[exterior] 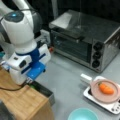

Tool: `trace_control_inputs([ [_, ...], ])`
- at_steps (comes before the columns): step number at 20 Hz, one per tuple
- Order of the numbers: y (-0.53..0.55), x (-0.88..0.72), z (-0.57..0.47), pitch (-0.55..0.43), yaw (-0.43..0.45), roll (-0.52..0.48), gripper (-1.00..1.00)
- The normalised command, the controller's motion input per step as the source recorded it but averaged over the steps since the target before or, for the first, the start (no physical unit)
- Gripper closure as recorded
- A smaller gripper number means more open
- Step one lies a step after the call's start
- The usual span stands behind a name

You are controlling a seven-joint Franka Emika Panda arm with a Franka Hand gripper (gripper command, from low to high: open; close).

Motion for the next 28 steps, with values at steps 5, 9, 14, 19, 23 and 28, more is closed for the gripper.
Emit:
trace_control_inputs([
  [5,0.02,-0.07,-0.16,-0.069,0.053,-0.201,-1.00],
  [9,0.12,-0.13,-0.15,-0.071,0.033,-0.196,-1.00],
  [14,0.22,-0.17,-0.15,-0.081,0.013,-0.192,-1.00],
  [19,0.32,-0.21,-0.16,-0.089,0.004,-0.186,-1.00],
  [23,0.33,-0.22,-0.13,-0.090,0.010,-0.174,-1.00],
  [28,0.25,-0.18,-0.10,-0.095,0.023,-0.156,-1.00],
])
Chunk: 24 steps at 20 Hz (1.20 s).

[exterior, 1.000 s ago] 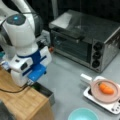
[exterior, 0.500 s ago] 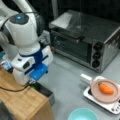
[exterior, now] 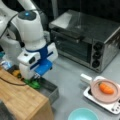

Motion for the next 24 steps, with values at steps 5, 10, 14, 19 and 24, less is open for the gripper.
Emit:
trace_control_inputs([
  [5,0.15,-0.13,-0.06,-0.084,0.018,-0.126,-1.00],
  [10,0.17,-0.07,-0.05,-0.075,-0.016,-0.106,-1.00],
  [14,0.24,0.01,-0.02,-0.064,-0.049,-0.099,-1.00],
  [19,0.30,0.15,-0.02,-0.062,-0.064,-0.085,-1.00],
  [24,0.27,0.25,-0.01,-0.030,-0.057,-0.063,-1.00],
])
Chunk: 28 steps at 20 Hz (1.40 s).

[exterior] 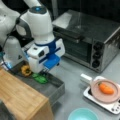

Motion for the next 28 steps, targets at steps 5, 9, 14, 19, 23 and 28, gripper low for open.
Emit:
trace_control_inputs([
  [5,0.25,0.29,0.05,0.019,-0.049,-0.054,-1.00],
  [9,0.31,0.34,0.09,0.049,-0.037,-0.057,-1.00],
  [14,0.33,0.32,0.13,0.075,-0.053,-0.054,-1.00],
  [19,0.32,0.28,0.13,0.094,-0.071,-0.050,-1.00],
  [23,0.30,0.25,0.16,0.107,-0.066,-0.059,-1.00],
  [28,0.18,0.20,0.19,0.124,-0.040,-0.076,-1.00],
])
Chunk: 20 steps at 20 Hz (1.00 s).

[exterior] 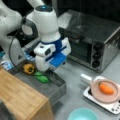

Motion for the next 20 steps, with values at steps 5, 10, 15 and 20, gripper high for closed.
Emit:
trace_control_inputs([
  [5,0.06,0.16,0.23,0.155,0.004,-0.092,-1.00],
  [10,0.04,0.18,0.18,0.166,0.040,-0.105,-1.00],
  [15,-0.02,0.19,0.19,0.180,0.063,-0.126,-1.00],
  [20,-0.10,0.20,0.22,0.193,0.104,-0.130,-1.00],
])
